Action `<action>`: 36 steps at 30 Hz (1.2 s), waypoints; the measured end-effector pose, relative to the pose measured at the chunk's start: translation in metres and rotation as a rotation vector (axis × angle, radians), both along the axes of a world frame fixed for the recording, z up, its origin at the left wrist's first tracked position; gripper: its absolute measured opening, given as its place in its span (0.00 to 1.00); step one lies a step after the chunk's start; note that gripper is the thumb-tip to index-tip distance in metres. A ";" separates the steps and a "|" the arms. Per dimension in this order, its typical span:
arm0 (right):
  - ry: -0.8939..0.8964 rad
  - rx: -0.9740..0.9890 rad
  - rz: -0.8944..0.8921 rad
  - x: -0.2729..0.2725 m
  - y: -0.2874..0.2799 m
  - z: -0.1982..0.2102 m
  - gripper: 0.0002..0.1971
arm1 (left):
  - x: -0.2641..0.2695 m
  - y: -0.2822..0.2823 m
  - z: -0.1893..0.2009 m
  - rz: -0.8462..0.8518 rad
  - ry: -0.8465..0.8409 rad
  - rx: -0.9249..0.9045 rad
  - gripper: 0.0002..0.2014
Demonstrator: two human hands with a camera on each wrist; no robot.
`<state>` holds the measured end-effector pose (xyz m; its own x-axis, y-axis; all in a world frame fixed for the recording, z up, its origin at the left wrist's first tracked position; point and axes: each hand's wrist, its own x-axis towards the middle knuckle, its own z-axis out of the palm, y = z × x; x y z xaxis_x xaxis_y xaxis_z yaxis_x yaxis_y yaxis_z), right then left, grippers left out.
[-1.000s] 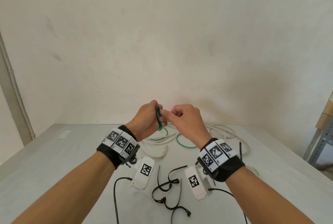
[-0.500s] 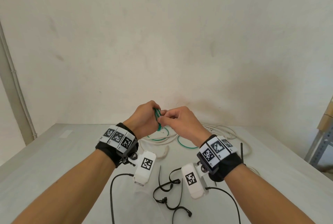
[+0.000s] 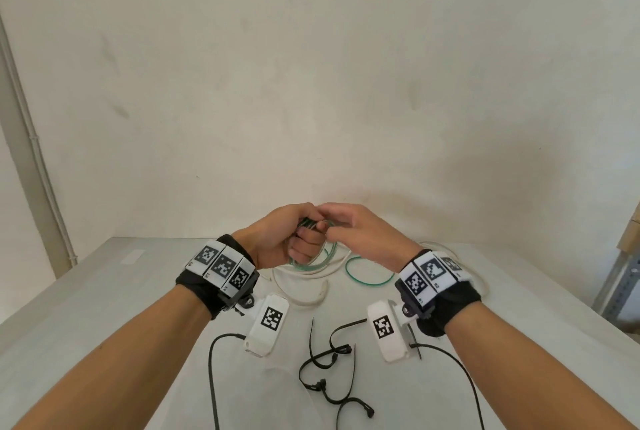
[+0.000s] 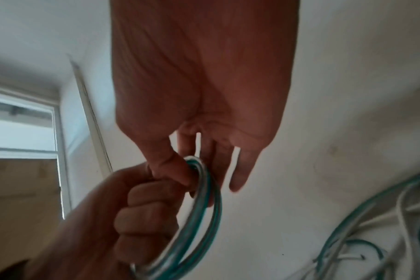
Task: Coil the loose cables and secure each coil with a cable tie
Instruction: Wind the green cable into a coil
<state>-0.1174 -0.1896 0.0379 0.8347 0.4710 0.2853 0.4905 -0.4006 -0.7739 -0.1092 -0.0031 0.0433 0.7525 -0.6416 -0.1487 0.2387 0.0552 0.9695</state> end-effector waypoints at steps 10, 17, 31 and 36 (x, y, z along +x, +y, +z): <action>0.091 -0.097 -0.073 0.001 0.002 0.009 0.10 | -0.001 -0.006 0.009 0.283 -0.115 0.298 0.20; 0.496 0.694 0.024 -0.008 0.014 -0.007 0.08 | -0.001 -0.018 0.005 0.525 -0.456 0.307 0.19; 0.620 0.905 -0.226 -0.010 0.014 -0.023 0.17 | -0.016 -0.041 -0.050 0.477 -0.816 0.382 0.15; 0.632 0.657 -0.244 -0.014 0.003 -0.018 0.18 | -0.012 -0.040 -0.053 0.403 -0.881 0.493 0.12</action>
<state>-0.1311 -0.1870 0.0200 0.9799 0.1685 -0.1072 -0.1366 0.1743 -0.9752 -0.1213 -0.0435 -0.0096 0.8629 -0.3413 0.3728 -0.5000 -0.4689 0.7281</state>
